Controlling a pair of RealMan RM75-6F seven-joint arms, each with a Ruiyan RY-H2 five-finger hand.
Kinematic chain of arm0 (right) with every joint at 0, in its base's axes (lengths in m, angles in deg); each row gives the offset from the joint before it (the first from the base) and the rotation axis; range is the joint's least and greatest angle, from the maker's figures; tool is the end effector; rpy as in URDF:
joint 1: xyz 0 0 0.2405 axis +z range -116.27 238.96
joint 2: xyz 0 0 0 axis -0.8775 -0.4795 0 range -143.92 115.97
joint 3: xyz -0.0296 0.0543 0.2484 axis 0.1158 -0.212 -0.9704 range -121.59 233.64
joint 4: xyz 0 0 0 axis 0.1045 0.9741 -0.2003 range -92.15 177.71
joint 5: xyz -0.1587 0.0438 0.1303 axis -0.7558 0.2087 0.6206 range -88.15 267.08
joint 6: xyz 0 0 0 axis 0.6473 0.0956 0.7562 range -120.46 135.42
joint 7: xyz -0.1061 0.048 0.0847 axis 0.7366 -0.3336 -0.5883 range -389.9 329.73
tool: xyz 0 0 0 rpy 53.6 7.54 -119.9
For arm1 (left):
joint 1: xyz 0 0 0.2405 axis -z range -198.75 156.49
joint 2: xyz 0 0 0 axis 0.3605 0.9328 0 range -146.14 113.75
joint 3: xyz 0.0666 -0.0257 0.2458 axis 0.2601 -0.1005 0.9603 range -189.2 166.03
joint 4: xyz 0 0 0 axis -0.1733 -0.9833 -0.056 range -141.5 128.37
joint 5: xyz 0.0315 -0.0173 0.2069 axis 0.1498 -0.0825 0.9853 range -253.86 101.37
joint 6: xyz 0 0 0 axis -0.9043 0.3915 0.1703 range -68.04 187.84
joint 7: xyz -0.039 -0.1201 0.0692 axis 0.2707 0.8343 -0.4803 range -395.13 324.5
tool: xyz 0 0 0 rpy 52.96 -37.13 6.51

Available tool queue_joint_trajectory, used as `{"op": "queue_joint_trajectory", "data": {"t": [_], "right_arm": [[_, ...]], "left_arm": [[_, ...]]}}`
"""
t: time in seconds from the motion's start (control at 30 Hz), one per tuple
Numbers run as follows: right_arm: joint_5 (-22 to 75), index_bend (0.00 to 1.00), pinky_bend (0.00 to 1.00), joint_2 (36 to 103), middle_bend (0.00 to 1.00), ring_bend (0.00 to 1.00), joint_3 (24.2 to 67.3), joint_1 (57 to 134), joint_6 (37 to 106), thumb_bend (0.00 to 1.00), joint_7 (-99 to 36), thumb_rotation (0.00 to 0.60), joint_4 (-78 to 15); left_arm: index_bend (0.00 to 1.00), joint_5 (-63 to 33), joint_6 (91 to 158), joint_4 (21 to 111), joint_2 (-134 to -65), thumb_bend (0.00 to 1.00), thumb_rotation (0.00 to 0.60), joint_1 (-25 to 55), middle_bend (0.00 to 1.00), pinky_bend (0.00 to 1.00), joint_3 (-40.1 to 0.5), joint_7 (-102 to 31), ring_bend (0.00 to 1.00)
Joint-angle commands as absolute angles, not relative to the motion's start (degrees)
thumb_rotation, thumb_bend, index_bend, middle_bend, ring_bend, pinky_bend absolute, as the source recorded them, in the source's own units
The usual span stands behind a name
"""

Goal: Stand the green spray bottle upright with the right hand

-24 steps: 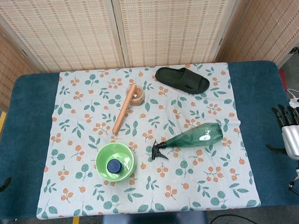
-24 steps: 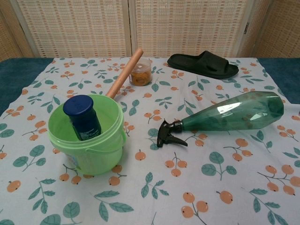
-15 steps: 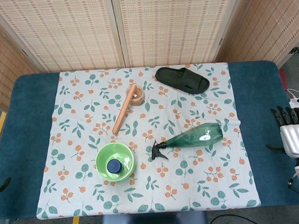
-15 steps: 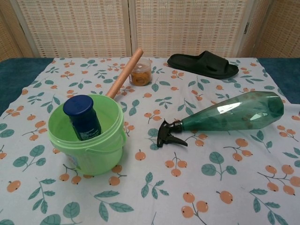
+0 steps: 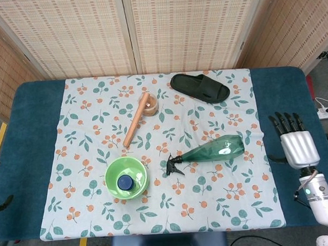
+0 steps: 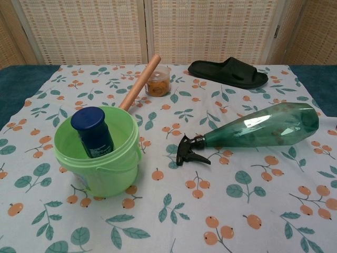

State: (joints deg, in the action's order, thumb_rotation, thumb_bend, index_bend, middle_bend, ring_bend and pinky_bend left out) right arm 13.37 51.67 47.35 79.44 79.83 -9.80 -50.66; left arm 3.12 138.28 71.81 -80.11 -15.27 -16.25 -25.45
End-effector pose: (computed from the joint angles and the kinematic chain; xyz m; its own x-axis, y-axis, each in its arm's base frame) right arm -0.2751 -0.2689 0.1419 0.6264 -0.0250 0.7791 -0.7780 -0.0826 0.6228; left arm -0.3733 0.1960 0.1907 0.4386 0.0381 0.8979 0.8891 0.1274 -0.4397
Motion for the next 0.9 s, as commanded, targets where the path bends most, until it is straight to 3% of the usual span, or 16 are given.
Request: {"op": "queue_joint_trajectory", "data": {"t": [0.03, 0.13, 0.43, 0.57, 0.9], "right_arm": [[4.9, 0.18, 0.00, 58.0, 0.15, 0.00, 47.1, 83.0, 81.8, 0.00, -12.2, 0.600, -48.9], [4.3, 0.25, 0.00, 61.5, 0.18, 0.00, 47.2, 85.2, 79.6, 0.00, -8.7, 0.600, -50.1], [15.3, 0.26, 0.00, 67.9, 0.24, 0.04, 46.4, 91.3, 70.6, 0.00, 12.2, 0.600, -57.2], [23.9, 0.26, 0.00, 69.5, 0.25, 0.04, 45.5, 95.9, 63.6, 0.00, 16.9, 0.600, -54.5], [32.0, 0.31, 0.00, 77.5, 0.26, 0.04, 45.9, 103.8, 58.1, 0.00, 20.9, 0.600, -43.7]], "left_arm": [[0.00, 3.0, 138.2, 72.1, -79.9, 0.21, 0.600, -15.2, 0.00, 0.00, -16.3, -25.2, 0.00], [0.00, 3.5, 138.7, 71.7, -80.1, 0.21, 0.600, -15.5, 0.00, 0.00, -16.1, -24.0, 0.00], [0.00, 2.0, 136.8, 70.6, -79.5, 0.22, 0.600, -15.4, 0.00, 0.00, -16.1, -22.7, 0.00], [0.00, 1.1, 135.6, 72.0, -78.7, 0.25, 0.600, -15.4, 0.00, 0.00, -15.9, -24.1, 0.00], [0.00, 0.0, 133.9, 72.5, -77.7, 0.25, 0.600, -15.3, 0.00, 0.00, -15.9, -23.1, 0.00]]}}
